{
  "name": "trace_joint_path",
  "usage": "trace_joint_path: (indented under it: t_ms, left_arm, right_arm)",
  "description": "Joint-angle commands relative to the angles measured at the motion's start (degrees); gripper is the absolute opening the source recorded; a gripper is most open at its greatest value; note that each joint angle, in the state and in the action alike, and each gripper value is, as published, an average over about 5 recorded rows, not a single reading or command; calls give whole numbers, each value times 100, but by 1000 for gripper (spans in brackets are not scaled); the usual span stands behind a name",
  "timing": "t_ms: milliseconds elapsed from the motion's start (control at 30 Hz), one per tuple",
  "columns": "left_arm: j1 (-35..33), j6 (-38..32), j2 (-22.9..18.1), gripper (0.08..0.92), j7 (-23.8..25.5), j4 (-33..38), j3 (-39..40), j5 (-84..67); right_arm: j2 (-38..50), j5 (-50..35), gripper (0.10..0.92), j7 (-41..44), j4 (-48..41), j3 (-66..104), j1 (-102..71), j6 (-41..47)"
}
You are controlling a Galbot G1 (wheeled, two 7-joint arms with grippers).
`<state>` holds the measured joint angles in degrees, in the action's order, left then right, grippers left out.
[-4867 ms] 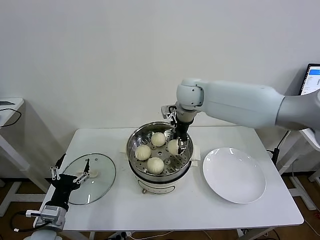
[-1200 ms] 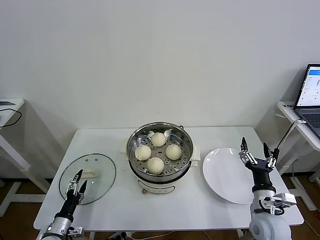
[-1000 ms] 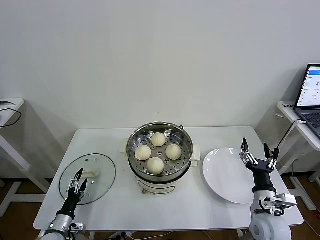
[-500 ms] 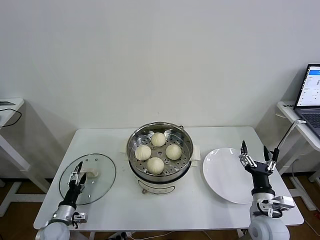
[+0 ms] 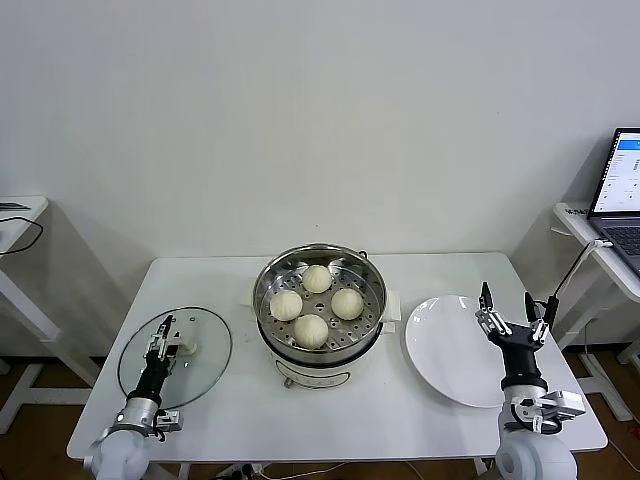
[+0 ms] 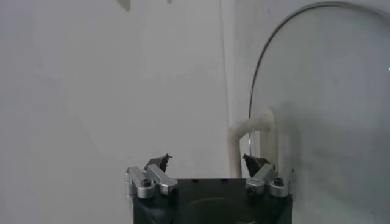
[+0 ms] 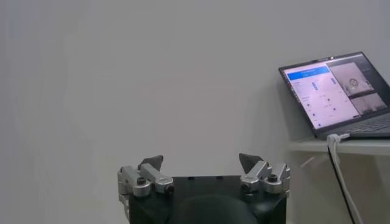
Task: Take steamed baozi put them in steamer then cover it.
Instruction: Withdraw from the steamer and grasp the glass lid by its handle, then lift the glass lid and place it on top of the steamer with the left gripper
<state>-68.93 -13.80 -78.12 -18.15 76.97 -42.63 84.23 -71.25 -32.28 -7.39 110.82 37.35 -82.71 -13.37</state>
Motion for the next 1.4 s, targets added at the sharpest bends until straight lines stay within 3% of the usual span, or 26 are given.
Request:
trace_joint_path:
  t_ms: [33,267,467,633,767,867,1100,1233,1400]
  left_arm:
    - [184,1,-12,670,-52,-289,43,29]
    - [208,21,-30,471,-78,-332,30,72]
    - [83,104,-48,298,-88,61,-21,56]
    - [-307,280,-50,198,-45,1040,-129,10]
    - [-731,479,14,195,101,2149,-278,-136]
    - [-1105,809,166,195,465,3048,-330,-573]
    - [-1589,2336,910,195,2002,4925,173,-1746]
    - [-1381,3251,1316,195,2675,5373,1024,-1856]
    - [-651,3904,1444,195,3146,5286,2184,-1706]
  right_arm:
    - [-9,29,823,5,-76,-21,27,-30]
    - [-14,26,823,9,-141,-22,69,-86]
    - [-23,24,823,11,-191,-27,104,-129]
    - [-29,21,823,14,-224,-27,151,-146]
    - [-35,19,823,14,-215,-38,178,-145]
    - [-38,10,823,16,-209,-42,203,-146]
    - [-24,-25,823,42,-231,-60,269,-162]
    - [-53,-18,823,61,-250,-69,288,-193]
    - [-95,7,823,73,-248,-36,259,-229]
